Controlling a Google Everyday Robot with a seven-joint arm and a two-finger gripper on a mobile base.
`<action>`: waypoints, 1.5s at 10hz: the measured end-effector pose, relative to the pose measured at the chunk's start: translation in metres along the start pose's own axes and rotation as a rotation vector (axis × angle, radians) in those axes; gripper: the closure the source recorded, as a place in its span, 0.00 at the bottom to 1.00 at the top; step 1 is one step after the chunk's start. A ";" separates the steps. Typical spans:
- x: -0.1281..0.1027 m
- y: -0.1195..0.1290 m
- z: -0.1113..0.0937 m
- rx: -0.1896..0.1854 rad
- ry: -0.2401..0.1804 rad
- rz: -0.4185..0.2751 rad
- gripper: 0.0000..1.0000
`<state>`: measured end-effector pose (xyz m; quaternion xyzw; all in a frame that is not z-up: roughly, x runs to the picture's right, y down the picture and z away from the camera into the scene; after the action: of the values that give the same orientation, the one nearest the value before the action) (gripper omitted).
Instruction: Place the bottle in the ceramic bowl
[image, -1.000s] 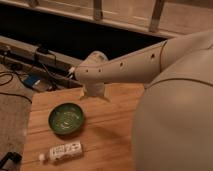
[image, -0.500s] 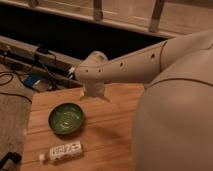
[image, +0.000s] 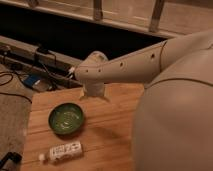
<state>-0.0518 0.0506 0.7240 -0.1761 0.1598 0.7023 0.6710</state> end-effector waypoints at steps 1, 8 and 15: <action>0.000 0.000 -0.001 0.011 0.003 -0.023 0.20; -0.006 0.028 -0.017 0.296 0.340 -0.775 0.20; 0.002 0.060 -0.031 0.325 0.355 -1.112 0.20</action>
<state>-0.1108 0.0357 0.6948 -0.2429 0.2583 0.1729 0.9189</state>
